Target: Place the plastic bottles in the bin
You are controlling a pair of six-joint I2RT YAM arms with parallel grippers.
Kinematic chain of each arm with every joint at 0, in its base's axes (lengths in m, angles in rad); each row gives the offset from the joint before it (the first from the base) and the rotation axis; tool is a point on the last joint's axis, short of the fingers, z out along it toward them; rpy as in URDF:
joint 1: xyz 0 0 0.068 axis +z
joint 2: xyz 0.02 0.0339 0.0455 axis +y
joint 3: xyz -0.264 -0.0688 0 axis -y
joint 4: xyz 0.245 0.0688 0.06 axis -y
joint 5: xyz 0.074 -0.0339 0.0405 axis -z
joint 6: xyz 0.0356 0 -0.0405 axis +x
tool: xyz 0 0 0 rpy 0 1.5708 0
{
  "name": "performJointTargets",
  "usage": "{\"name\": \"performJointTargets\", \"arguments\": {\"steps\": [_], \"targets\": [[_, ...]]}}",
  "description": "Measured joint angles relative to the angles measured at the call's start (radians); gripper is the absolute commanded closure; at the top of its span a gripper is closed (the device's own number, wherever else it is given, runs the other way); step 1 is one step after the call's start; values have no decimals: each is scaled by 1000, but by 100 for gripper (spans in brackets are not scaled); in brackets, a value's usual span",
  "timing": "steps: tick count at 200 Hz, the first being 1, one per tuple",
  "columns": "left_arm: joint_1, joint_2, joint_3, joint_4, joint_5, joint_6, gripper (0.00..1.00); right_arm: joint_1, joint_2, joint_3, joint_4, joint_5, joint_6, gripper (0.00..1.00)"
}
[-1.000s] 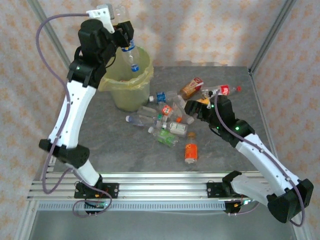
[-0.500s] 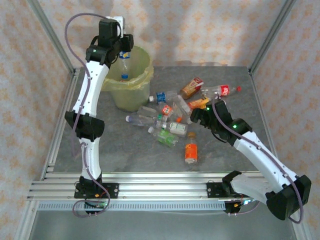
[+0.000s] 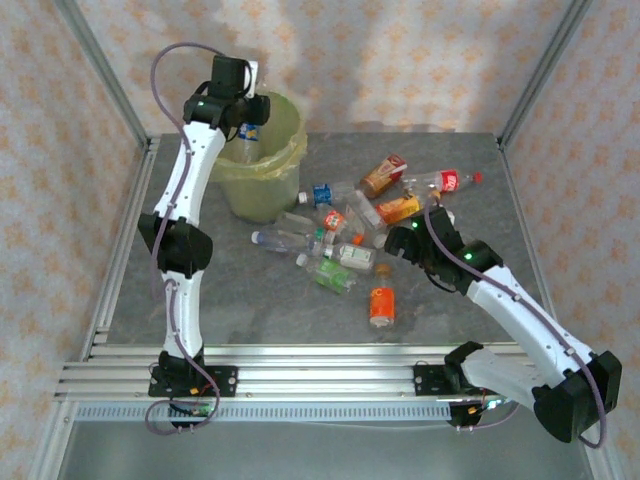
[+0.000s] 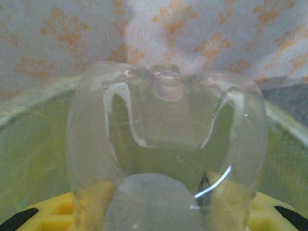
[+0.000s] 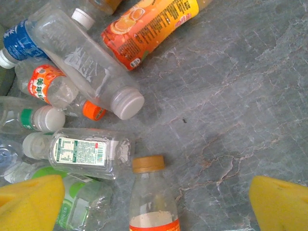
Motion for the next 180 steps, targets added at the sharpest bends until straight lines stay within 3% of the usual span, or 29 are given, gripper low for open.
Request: {"name": "performJointTargets", "arguments": {"steps": [41,66,87,128,180], "targets": [[0,61,-14,-25,-17,27,51,0,0,-14,-1,0,7,1],[0,78,-34,-32,-39,51,43,0,0,-27,0,0,7,1],[0,85,-36,-34,-68,70,31,0,0,-39,2,-1,7,1],[0,85,-36,-35,-146,100,20,0,0,-42,2,-1,7,1],[0,85,-36,-36,-188,103,18,0,0,-43,2,-4,7,1]]}}
